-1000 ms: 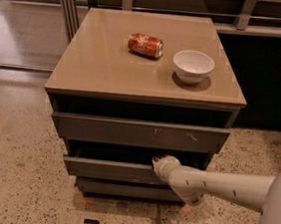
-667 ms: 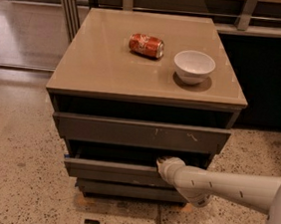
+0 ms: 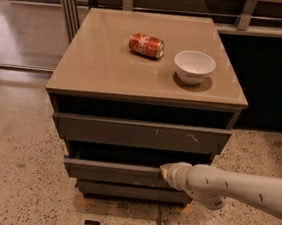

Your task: Open middle drawer

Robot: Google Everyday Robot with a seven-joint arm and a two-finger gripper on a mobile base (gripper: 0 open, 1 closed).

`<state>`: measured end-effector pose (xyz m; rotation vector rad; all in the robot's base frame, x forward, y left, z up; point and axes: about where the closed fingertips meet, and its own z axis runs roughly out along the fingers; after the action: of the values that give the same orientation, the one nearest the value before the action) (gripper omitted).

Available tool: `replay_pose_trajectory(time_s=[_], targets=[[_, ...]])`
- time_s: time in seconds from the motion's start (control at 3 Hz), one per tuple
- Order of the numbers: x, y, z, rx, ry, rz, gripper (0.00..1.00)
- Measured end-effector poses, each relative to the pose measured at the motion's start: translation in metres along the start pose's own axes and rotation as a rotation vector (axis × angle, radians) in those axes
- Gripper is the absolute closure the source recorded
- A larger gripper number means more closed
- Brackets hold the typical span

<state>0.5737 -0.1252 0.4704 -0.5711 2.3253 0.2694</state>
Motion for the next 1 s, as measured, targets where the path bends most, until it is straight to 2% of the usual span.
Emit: replay_pose_trajectory(time_s=[0.33, 1.0], targets=[[0.0, 0.002, 0.0, -0.009, 0.003, 0.001, 1.0], [-0.034, -0.005, 0.005, 0.05, -0.097, -0.025, 1.0]])
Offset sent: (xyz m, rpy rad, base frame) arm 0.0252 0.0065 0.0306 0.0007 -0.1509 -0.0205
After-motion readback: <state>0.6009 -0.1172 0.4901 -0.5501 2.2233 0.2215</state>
